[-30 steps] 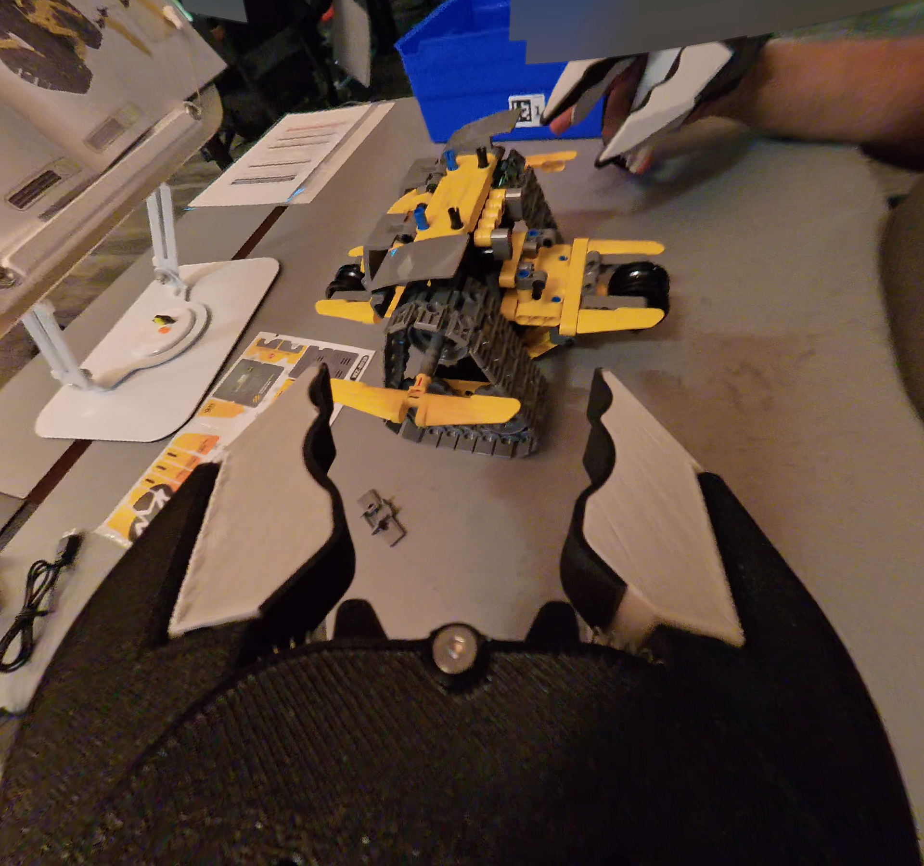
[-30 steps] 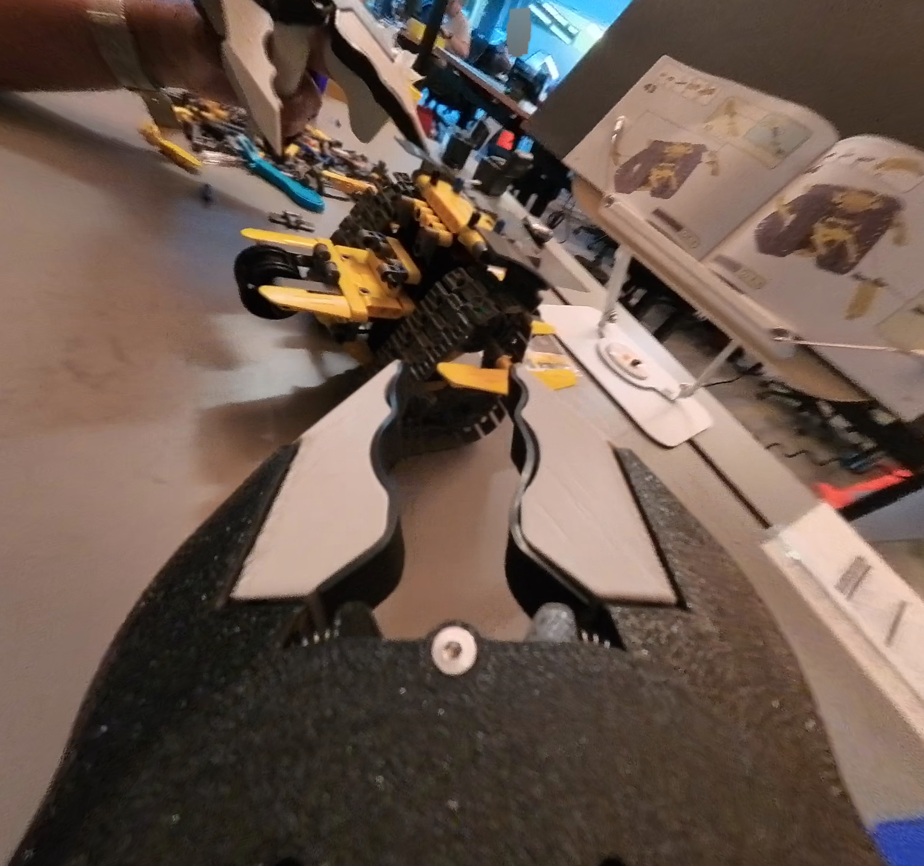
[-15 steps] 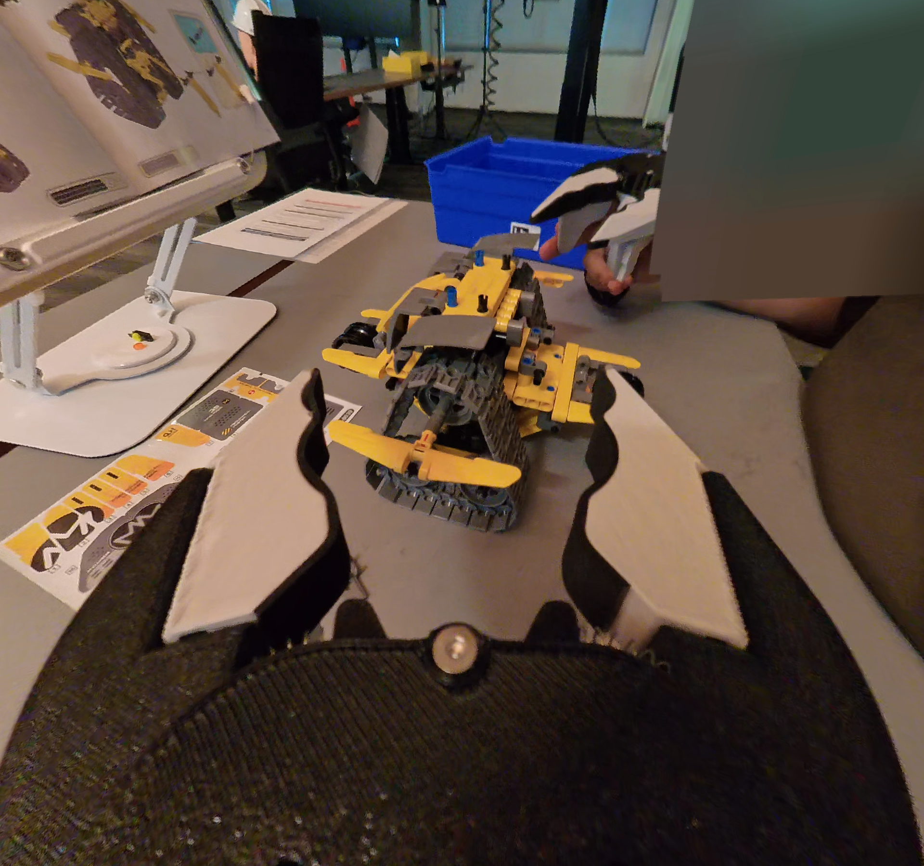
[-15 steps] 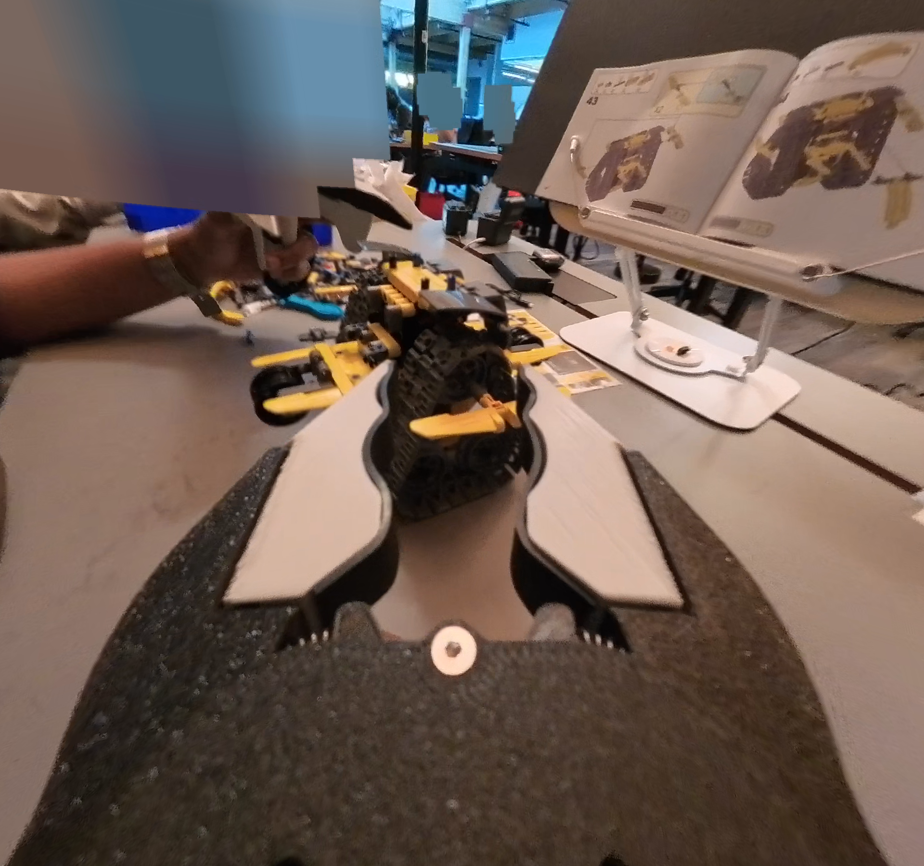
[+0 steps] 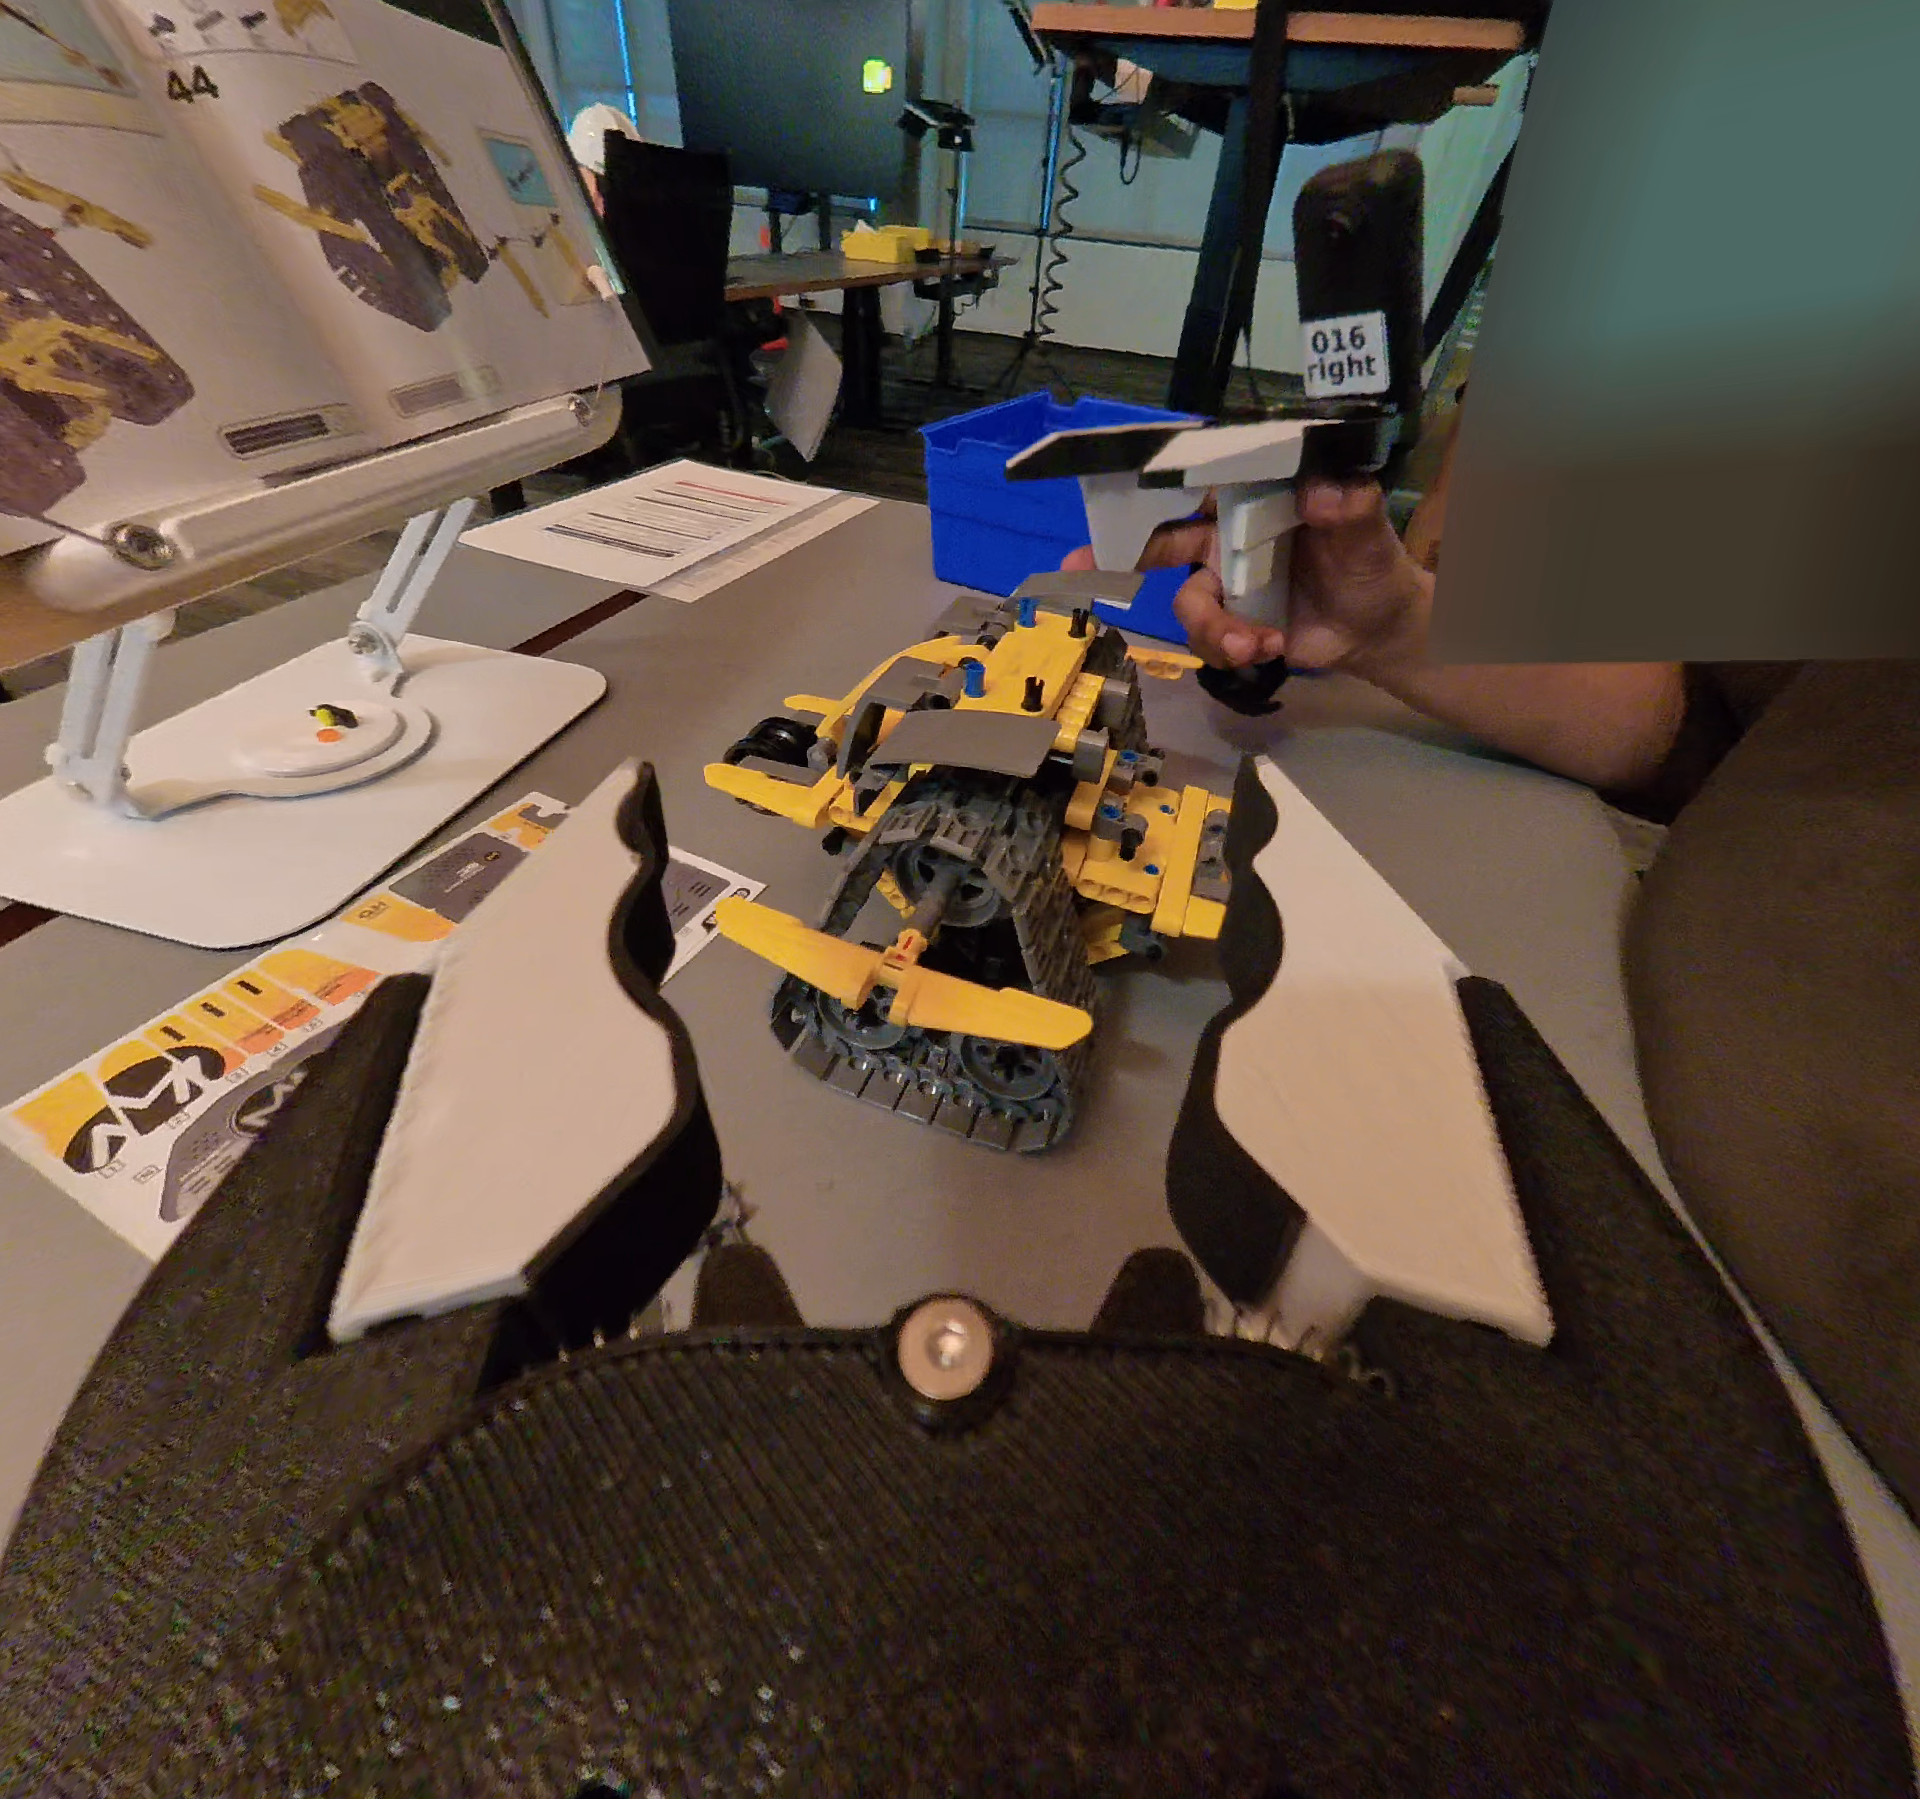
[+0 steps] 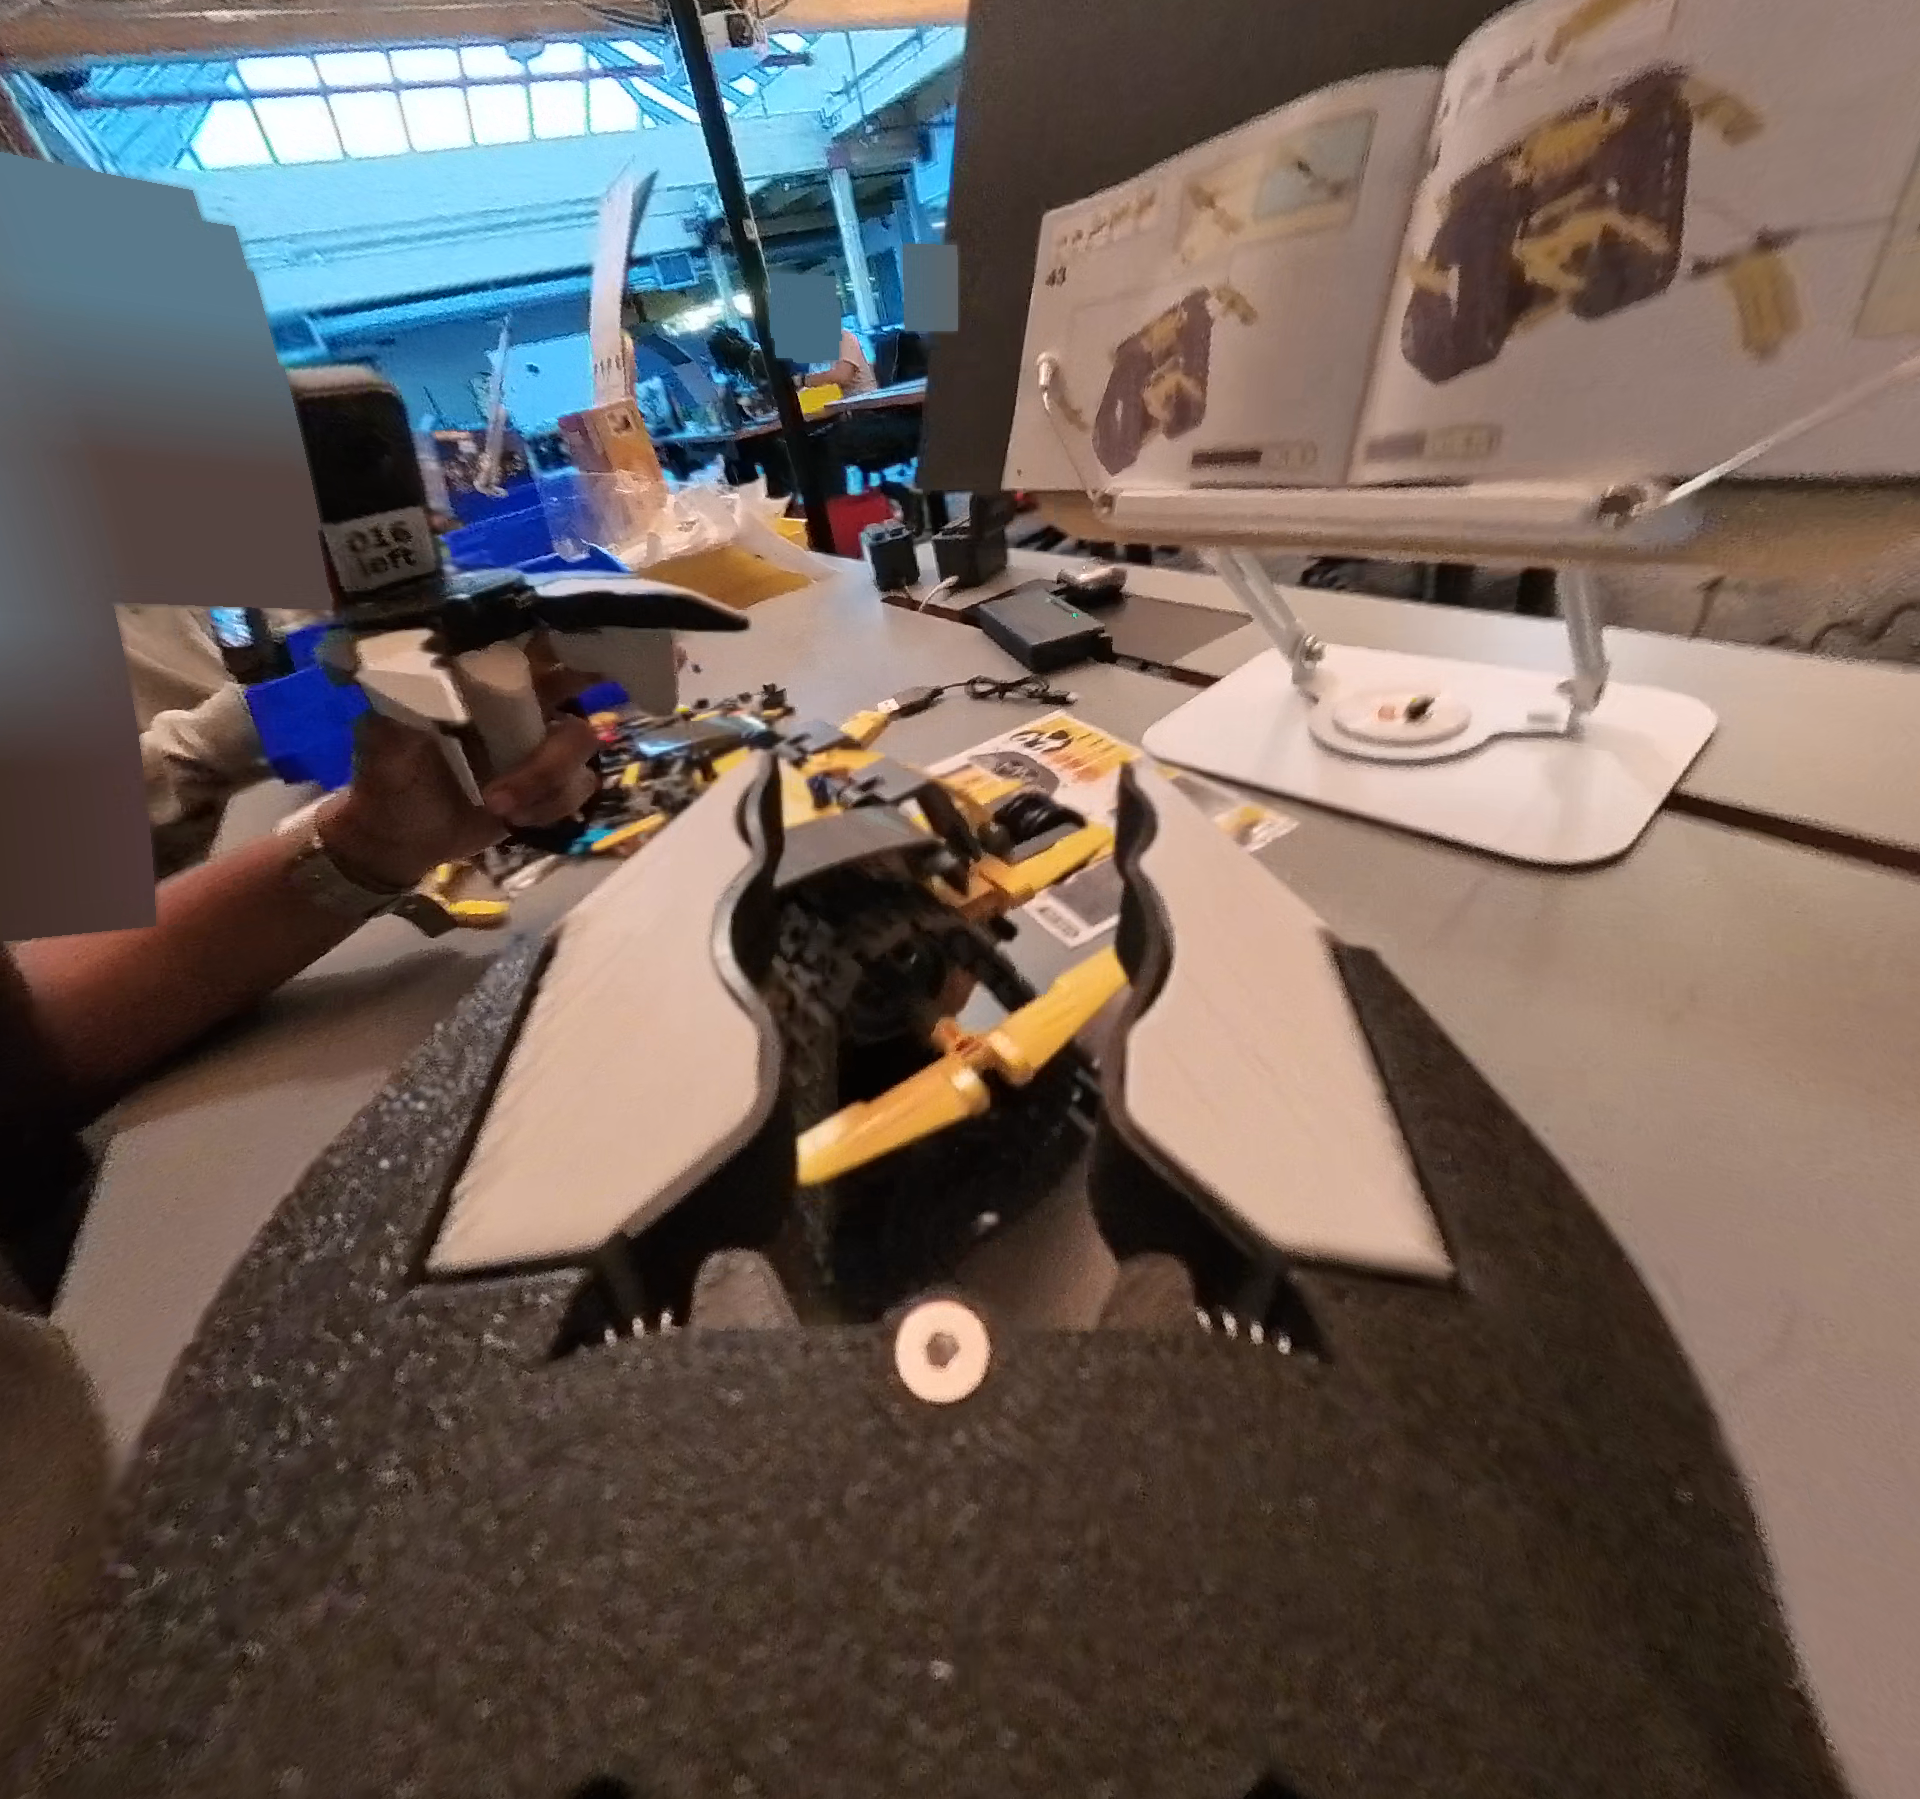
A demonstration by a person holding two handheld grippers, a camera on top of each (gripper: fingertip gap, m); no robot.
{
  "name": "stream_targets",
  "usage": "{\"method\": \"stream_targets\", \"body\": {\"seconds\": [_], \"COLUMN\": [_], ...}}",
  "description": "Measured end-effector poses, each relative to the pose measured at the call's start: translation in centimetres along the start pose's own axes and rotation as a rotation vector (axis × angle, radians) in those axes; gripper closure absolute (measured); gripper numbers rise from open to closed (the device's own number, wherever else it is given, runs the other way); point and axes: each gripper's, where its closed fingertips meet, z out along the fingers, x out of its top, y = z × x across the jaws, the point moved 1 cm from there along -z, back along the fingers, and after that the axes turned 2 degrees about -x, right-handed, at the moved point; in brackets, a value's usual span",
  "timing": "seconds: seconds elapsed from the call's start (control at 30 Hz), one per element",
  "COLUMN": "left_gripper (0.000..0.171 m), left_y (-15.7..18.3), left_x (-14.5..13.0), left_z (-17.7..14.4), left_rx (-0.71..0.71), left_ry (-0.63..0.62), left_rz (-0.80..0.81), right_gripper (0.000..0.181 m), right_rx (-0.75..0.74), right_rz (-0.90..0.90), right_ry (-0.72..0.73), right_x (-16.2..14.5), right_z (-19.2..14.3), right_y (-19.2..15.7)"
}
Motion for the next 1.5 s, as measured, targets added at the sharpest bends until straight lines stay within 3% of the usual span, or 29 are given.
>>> {"method": "stream_targets", "body": {"seconds": [0.13, 0.27, 0.63, 1.07, 1.33, 1.5], "left_gripper": [0.064, 0.063, 0.062, 0.064, 0.064, 0.065], "left_y": [-0.4, -0.4, -0.1, -0.4, -0.5, -0.8], "left_x": [-0.5, -1.1, -0.9, -1.5, -1.8, -1.8], "left_z": [0.1, 0.4, 0.5, 0.9, 1.1, 1.0], "left_rx": [-0.011, -0.015, -0.034, -0.005, 0.012, 0.021], "left_ry": [-0.003, -0.02, 0.009, -0.017, -0.043, -0.036], "left_rz": [-0.037, -0.042, -0.065, -0.059, -0.043, -0.05], "right_gripper": [0.102, 0.094, 0.106, 0.105, 0.108, 0.11], "right_rx": [0.065, 0.102, 0.042, 0.015, 0.114, 0.089], "right_rz": [0.142, 0.186, 0.075, 0.043, 0.073, -0.018], "right_ry": [-0.026, -0.03, -0.048, -0.058, -0.062, -0.087], "right_x": [-1.7, -1.4, -2.1, -2.8, -2.8, -3.1], "right_z": [-1.3, -1.5, -1.3, -1.0, -0.9, -0.8], "right_y": [-0.3, -0.6, 0.3, 0.7, -1.3, -1.5]}}
